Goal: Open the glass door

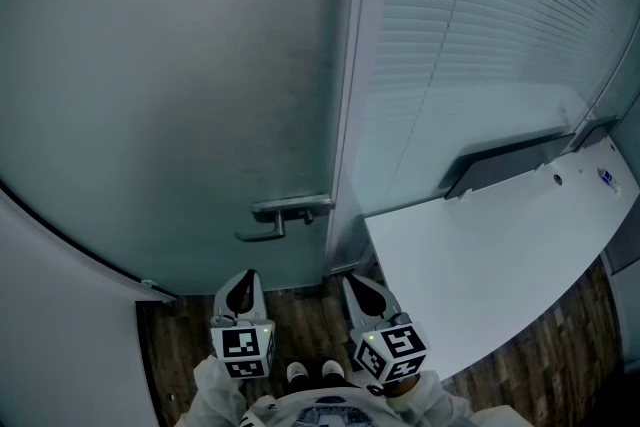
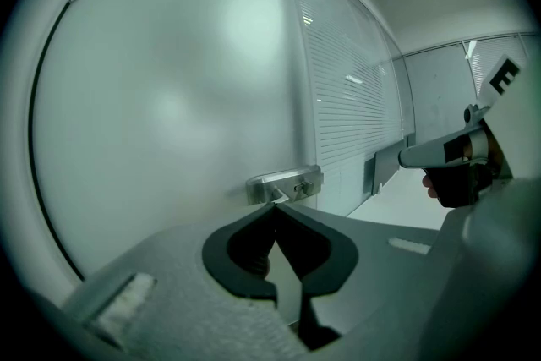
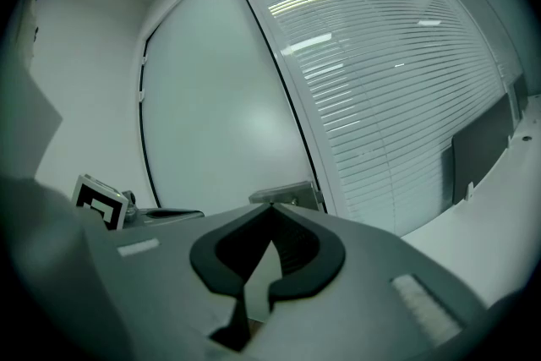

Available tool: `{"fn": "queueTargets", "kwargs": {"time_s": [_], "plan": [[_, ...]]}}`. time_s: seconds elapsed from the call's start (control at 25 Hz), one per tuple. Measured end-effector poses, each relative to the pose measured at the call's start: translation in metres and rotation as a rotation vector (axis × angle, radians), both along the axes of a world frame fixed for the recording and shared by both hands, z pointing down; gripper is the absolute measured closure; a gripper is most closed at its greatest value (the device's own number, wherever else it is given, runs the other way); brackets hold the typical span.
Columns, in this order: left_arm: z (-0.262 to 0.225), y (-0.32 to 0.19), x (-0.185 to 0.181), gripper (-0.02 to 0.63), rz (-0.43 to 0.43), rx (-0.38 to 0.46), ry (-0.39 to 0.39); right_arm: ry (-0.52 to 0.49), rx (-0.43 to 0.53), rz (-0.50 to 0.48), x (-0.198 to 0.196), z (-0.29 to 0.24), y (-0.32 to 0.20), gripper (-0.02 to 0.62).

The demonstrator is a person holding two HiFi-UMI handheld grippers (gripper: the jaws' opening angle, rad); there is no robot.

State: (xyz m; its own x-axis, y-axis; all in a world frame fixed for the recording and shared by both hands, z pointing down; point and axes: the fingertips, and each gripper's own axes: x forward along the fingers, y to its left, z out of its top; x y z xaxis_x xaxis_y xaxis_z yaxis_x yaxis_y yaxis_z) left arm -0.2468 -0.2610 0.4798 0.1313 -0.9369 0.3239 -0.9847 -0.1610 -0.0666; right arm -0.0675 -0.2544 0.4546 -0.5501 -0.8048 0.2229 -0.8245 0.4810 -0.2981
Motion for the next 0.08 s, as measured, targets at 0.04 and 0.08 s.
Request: {"fn": "queueTargets", "kwargs": {"time_s": [0.04,0.08], "plan": [[-0.0012,-0.0012,-0.0005,0.603,-0.001,0.001,-0.003,0.000,0.000,0.001,-0.0002,-0.0003,-0.0008,0.592],[-0.0029,-0.0024,-0.0011,0.603,-0.002,0.003,-0.007,0.000,0.000,0.002,-0.0004,-0.0006,-0.0017,0.592]]}}
